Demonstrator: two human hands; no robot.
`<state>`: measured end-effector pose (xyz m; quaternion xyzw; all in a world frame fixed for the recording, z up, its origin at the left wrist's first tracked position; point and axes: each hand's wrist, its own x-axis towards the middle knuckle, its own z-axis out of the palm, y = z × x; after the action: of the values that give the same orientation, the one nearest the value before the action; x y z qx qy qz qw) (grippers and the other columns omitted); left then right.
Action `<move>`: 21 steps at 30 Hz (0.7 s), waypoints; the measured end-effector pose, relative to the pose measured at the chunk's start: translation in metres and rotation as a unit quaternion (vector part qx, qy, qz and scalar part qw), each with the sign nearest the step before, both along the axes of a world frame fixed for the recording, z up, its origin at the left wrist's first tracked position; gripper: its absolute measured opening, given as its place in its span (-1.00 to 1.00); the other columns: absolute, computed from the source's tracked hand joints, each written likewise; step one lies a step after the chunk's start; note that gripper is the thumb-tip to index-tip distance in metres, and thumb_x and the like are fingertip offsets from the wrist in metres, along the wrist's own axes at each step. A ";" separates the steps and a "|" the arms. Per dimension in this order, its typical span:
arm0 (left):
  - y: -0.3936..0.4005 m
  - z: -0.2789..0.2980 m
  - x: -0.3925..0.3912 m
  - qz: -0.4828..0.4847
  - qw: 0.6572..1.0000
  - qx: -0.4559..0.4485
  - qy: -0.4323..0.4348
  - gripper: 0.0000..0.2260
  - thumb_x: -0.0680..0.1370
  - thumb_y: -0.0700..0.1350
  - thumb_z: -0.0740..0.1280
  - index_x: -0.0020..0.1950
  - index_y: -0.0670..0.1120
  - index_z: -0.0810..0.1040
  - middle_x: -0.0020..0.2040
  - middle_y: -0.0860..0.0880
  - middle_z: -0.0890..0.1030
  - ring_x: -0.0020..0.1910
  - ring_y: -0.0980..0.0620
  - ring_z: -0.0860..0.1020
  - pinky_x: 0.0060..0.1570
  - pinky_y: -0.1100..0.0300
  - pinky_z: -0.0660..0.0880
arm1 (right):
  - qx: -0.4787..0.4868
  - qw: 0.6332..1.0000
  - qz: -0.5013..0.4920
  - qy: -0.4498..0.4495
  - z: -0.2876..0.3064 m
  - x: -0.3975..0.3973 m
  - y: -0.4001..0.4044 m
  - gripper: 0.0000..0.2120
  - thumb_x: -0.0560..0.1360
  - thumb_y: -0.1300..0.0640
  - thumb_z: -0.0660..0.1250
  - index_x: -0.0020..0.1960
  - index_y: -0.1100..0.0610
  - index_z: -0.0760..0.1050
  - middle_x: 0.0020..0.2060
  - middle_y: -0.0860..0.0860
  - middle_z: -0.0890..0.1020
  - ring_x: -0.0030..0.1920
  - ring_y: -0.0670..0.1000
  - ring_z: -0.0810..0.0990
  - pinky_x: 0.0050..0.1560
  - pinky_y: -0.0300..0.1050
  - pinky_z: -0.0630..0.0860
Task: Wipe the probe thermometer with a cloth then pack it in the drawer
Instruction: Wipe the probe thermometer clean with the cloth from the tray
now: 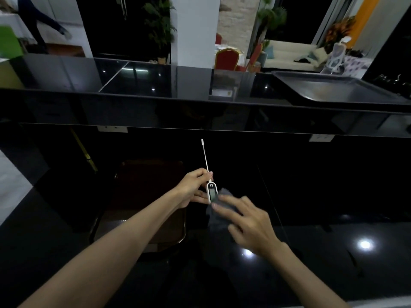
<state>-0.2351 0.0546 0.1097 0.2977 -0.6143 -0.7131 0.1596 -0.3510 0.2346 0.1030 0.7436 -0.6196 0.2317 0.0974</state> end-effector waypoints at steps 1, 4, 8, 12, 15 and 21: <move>0.000 -0.001 -0.001 -0.009 1.000 -0.016 0.000 -0.79 0.62 0.04 0.23 -0.11 -0.07 0.45 -0.19 -0.06 0.54 -0.38 0.03 0.59 -0.40 0.21 0.55 | -0.004 0.999 -0.032 -0.011 0.005 0.001 -0.010 -0.48 0.37 0.19 0.24 0.33 0.02 0.48 0.31 0.00 0.51 -0.02 0.02 0.53 -0.21 -0.19 0.56; 0.000 -0.001 -0.004 -0.021 0.999 -0.050 -0.004 -0.78 0.62 0.06 0.23 -0.12 -0.05 0.45 -0.16 -0.08 0.54 -0.22 0.00 0.57 -0.30 0.17 0.54 | 0.008 0.995 -0.096 -0.002 0.004 0.009 -0.031 -0.43 0.41 0.16 0.15 0.43 0.05 0.34 0.37 0.02 0.43 0.04 0.03 0.50 -0.23 -0.20 0.59; -0.009 -0.003 0.002 0.004 0.999 -0.038 -0.015 -0.77 0.61 0.06 0.25 -0.13 -0.07 0.48 -0.25 -0.06 0.54 -0.37 -0.04 0.54 -0.42 0.17 0.52 | 0.039 0.997 -0.058 0.013 -0.014 0.010 -0.013 -0.46 0.41 0.14 0.19 0.39 0.05 0.39 0.33 0.02 0.48 -0.01 0.01 0.49 -0.24 -0.24 0.55; -0.010 -0.006 0.004 0.021 1.000 -0.014 -0.014 -0.78 0.62 0.02 0.25 -0.08 -0.12 0.45 -0.28 -0.02 0.59 -0.36 -0.05 0.64 -0.32 0.10 0.63 | 0.017 0.999 -0.003 0.048 -0.008 0.005 -0.005 -0.55 0.38 0.15 0.27 0.27 0.03 0.52 0.24 0.00 0.56 -0.09 0.02 0.51 -0.23 -0.18 0.53; -0.011 -0.006 0.001 0.026 1.000 -0.015 -0.009 -0.79 0.62 0.04 0.24 -0.07 -0.10 0.43 -0.23 -0.04 0.54 -0.41 -0.01 0.59 -0.38 0.19 0.56 | -0.003 0.997 0.004 0.072 -0.006 0.011 -0.014 -0.54 0.39 0.12 0.30 0.30 0.06 0.49 0.25 0.05 0.50 -0.08 0.04 0.50 -0.19 -0.15 0.53; -0.013 -0.004 0.002 0.030 0.998 0.055 -0.004 -0.79 0.63 -0.01 0.22 -0.11 -0.10 0.45 -0.12 -0.14 0.55 -0.34 -0.08 0.66 -0.36 0.14 0.61 | -0.047 0.996 0.008 0.072 -0.025 0.003 0.001 -0.53 0.40 0.16 0.35 0.31 0.08 0.49 0.27 0.07 0.41 -0.08 0.07 0.58 -0.19 -0.07 0.58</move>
<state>-0.2331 0.0412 0.1056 0.3271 -0.5654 -0.7398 0.1615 -0.3476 0.2351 0.0783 0.7579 -0.5932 0.2076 0.1749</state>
